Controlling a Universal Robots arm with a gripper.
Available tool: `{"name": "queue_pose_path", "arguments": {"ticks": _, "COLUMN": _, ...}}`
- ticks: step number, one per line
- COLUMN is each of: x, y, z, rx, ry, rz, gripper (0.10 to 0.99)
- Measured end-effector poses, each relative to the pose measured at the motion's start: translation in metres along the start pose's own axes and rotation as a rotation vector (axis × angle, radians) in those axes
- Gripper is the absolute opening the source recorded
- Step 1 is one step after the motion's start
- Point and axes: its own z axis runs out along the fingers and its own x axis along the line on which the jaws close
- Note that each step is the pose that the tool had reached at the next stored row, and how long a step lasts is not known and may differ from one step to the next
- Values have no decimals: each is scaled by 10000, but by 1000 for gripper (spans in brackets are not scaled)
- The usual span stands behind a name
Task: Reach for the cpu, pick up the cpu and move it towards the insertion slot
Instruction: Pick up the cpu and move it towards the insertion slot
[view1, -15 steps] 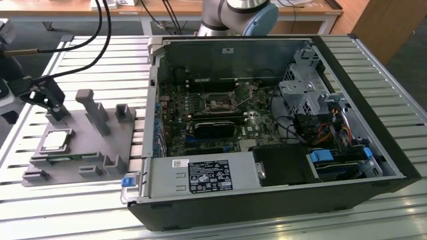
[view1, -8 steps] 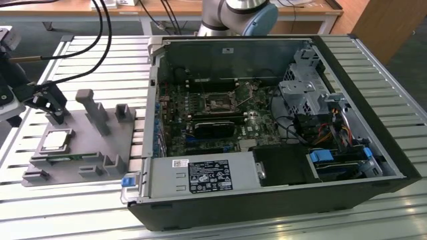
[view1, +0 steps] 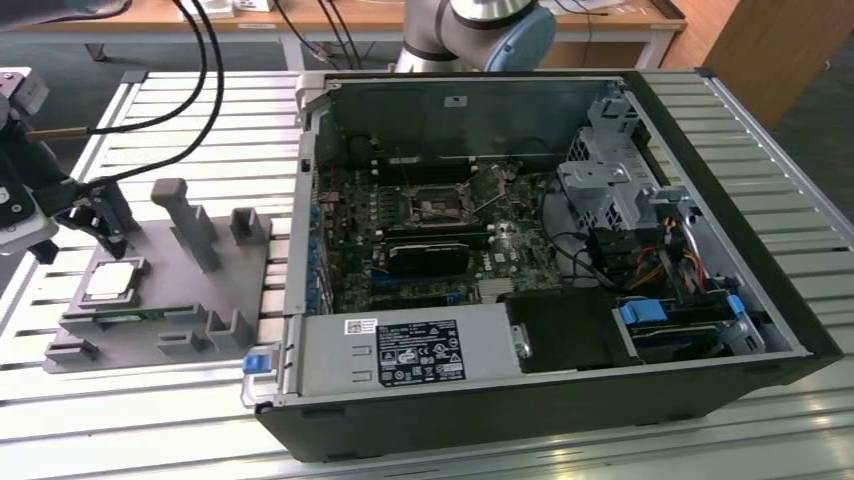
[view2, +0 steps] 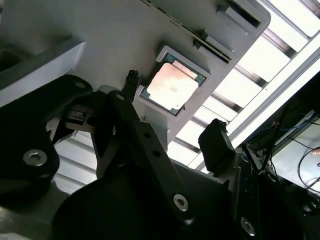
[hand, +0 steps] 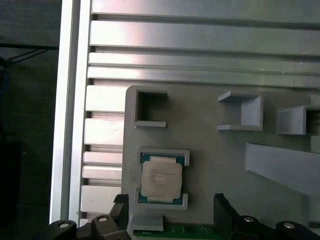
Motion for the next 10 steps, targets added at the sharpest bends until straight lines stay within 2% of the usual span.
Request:
{"name": "queue_pose_path", "arguments": {"ticks": 1, "x": 1, "y": -1, "z": 18, "rx": 1, "ry": 1, "rz": 0, "gripper": 804}}
{"name": "queue_pose_path", "arguments": {"ticks": 2, "x": 2, "y": -2, "z": 35, "rx": 1, "ry": 1, "rz": -1, "gripper": 737}}
{"name": "queue_pose_path", "arguments": {"ticks": 10, "x": 9, "y": -8, "z": 181, "rx": 1, "ry": 1, "rz": 0, "gripper": 737}}
